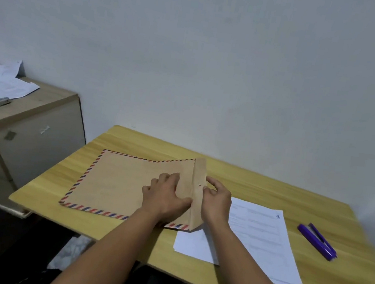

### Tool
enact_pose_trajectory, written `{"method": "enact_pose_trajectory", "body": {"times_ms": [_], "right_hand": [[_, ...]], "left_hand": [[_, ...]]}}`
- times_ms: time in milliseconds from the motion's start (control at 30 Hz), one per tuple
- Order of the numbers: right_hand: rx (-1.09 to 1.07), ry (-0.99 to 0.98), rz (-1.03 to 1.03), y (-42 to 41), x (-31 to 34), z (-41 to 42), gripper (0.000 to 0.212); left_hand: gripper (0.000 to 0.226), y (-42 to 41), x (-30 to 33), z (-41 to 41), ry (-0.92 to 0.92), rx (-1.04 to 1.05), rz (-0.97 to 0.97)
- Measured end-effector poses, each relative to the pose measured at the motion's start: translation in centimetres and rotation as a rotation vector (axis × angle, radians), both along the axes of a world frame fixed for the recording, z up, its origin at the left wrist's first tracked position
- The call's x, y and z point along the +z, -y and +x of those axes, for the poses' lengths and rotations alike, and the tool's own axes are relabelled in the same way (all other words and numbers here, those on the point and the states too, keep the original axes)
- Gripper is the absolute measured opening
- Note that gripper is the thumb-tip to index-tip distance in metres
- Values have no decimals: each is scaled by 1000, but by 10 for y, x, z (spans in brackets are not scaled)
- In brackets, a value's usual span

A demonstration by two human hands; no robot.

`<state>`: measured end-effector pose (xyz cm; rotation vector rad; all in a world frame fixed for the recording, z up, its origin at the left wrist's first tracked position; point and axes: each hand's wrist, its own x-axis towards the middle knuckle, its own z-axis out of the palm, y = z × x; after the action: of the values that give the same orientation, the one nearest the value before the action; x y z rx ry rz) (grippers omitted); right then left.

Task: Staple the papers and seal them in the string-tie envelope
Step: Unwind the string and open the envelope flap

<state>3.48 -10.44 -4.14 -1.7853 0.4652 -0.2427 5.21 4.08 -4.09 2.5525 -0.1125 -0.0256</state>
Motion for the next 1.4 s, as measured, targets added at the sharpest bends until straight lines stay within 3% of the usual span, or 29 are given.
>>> {"method": "enact_pose_trajectory", "body": {"times_ms": [267, 467, 667, 1000, 1133, 1400], "right_hand": [[4, 56, 178, -5, -11, -32, 52], [3, 77, 371, -3, -5, -39, 57], [-35, 70, 286, -1, -7, -38, 53], [-50, 92, -199, 1, -3, -35, 47], [-13, 46, -294, 4, -7, -35, 49], [78, -51, -346, -6, -5, -29, 51]], "left_hand": [[89, 7, 0, -25, -16, 14, -213], [76, 5, 4, -33, -49, -31, -425], [66, 0, 3, -35, -43, -87, -456], [54, 2, 19, -37, 152, -180, -119], [43, -2, 23, -29, 171, -124, 25], [55, -5, 21, -28, 85, -181, 106]]}}
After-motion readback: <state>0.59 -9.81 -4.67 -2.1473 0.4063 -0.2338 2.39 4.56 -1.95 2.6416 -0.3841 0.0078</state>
